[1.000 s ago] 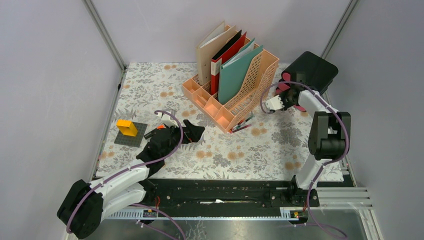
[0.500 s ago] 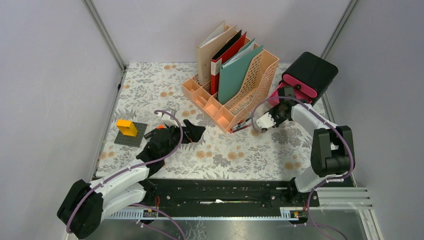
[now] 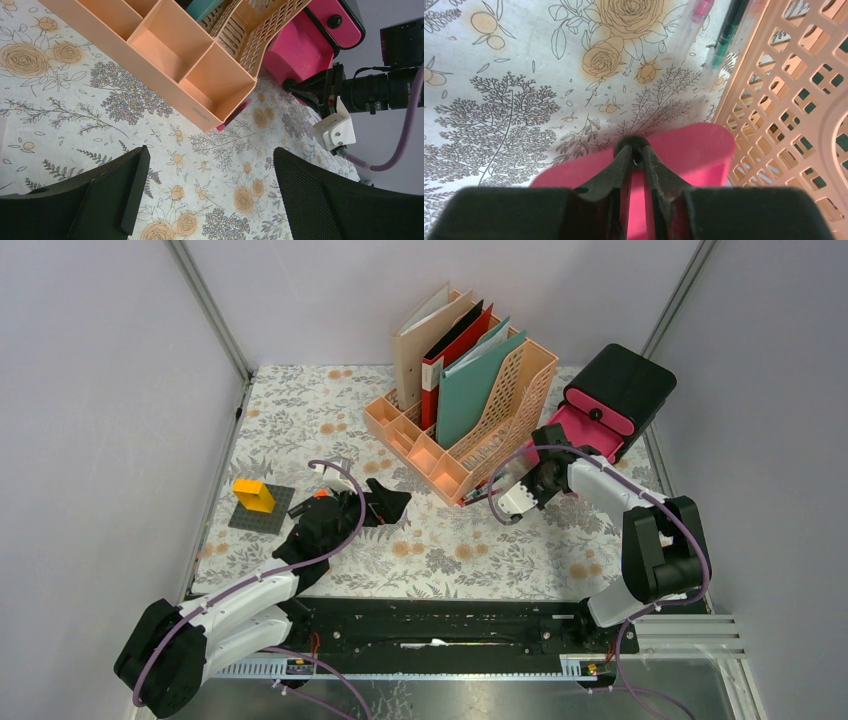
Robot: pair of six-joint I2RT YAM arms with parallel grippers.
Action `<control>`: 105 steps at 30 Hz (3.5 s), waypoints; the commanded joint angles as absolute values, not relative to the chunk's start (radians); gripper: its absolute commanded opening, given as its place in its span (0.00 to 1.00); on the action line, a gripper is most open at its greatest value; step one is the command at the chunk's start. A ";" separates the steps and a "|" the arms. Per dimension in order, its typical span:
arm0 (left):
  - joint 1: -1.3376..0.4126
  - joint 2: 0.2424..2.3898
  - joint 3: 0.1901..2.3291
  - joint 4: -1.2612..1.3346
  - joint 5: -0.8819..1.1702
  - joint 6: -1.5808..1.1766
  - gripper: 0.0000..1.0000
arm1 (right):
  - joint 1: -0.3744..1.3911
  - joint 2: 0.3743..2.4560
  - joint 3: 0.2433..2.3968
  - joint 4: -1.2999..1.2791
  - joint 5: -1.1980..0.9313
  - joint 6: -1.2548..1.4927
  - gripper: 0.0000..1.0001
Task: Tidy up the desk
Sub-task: Open the drawer in the storage box, then move the storage box to the center of the board.
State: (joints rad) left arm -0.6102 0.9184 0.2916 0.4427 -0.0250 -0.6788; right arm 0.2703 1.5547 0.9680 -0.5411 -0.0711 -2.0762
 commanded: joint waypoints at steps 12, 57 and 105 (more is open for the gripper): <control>-0.604 0.921 0.297 0.510 -0.015 -0.670 0.99 | 0.198 1.523 1.056 -0.589 -0.056 -2.042 0.21; -0.601 0.927 0.235 0.582 -0.005 -0.696 0.99 | -0.288 2.156 2.327 -0.527 -0.171 -0.439 0.26; -0.598 0.991 0.279 0.566 0.026 -0.695 0.99 | -0.351 2.382 2.411 -0.816 -0.525 -0.718 0.04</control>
State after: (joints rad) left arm -0.6029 1.0107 0.2642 0.5255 0.0200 -0.7040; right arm -0.3576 2.3791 2.4474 -0.6411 -0.5335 -0.7334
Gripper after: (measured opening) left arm 0.987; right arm 0.054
